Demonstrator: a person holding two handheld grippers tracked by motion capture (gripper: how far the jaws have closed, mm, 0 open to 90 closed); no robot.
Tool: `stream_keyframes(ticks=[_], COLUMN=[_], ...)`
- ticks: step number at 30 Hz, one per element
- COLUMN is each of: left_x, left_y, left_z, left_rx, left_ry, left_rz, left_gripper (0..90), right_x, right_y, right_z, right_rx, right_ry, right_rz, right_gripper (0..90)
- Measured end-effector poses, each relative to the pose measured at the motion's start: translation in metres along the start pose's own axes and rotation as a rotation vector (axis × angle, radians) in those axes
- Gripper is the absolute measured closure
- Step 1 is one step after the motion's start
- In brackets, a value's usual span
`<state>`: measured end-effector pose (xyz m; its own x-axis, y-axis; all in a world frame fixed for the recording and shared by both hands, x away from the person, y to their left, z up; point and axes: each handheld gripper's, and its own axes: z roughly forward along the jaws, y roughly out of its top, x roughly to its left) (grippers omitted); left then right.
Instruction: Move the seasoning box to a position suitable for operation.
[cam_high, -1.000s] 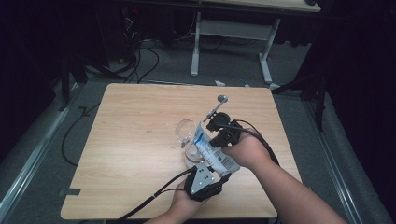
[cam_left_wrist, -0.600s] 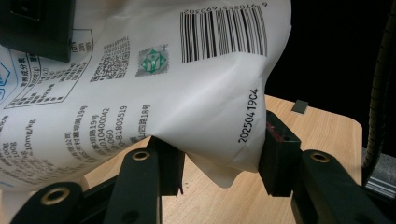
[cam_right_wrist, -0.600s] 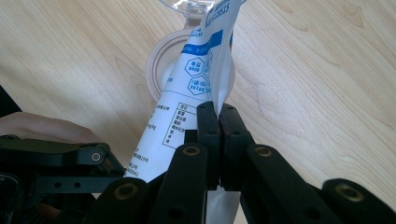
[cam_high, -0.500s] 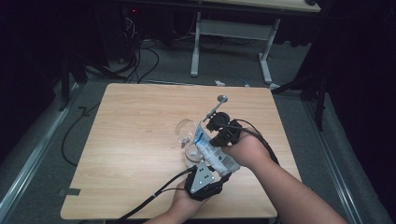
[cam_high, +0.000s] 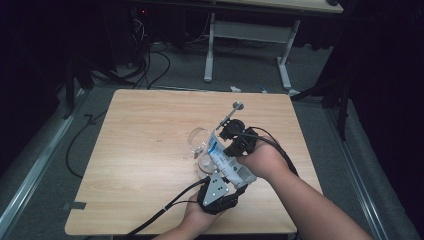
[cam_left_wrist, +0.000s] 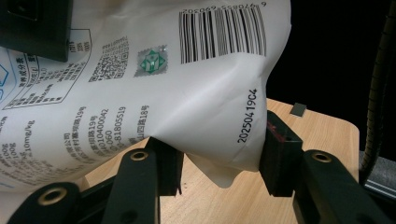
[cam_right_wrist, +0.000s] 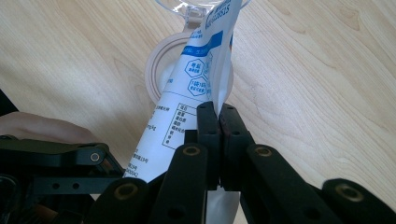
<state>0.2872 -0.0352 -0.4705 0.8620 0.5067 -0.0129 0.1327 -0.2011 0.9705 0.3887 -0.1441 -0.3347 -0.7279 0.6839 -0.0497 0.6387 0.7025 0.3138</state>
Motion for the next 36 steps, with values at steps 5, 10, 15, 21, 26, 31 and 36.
stream_keyframes(ticks=[5,10,15,21,26,31,36], left_x=[0.0004,0.0008,0.0011,0.001,0.001,0.001,0.0013], left_y=[0.0001,0.0004,0.0005,0.0008,0.0009,0.0013,0.0021], left_z=[-0.0002,-0.0003,-0.0002,-0.0003,-0.0003,-0.0002,0.0007], left_rx=[-0.001,-0.002,-0.003,-0.005,-0.006,-0.006,-0.002], left_ry=[0.001,0.003,0.001,0.001,0.0,0.0,0.0], left_rz=[-0.002,-0.002,-0.003,-0.004,-0.005,-0.005,-0.003], left_gripper=[56.3,56.4,56.6,56.7,56.8,56.9,56.9], right_x=[-0.0002,0.0006,0.0006,0.0003,0.0004,-0.0001,-0.0003], right_y=[0.0011,0.0019,0.0021,0.0022,0.0021,0.0018,0.002], right_z=[0.0007,0.0006,0.0008,0.0008,0.0007,0.0004,0.001], right_rx=[-0.002,0.001,0.002,0.001,0.002,-0.002,0.001], right_ry=[0.002,-0.003,-0.003,-0.002,-0.002,0.002,-0.002], right_rz=[-0.008,-0.005,-0.003,-0.006,-0.004,-0.001,-0.001], right_gripper=[89.4,89.4,89.4,89.3,89.4,89.4,89.4])
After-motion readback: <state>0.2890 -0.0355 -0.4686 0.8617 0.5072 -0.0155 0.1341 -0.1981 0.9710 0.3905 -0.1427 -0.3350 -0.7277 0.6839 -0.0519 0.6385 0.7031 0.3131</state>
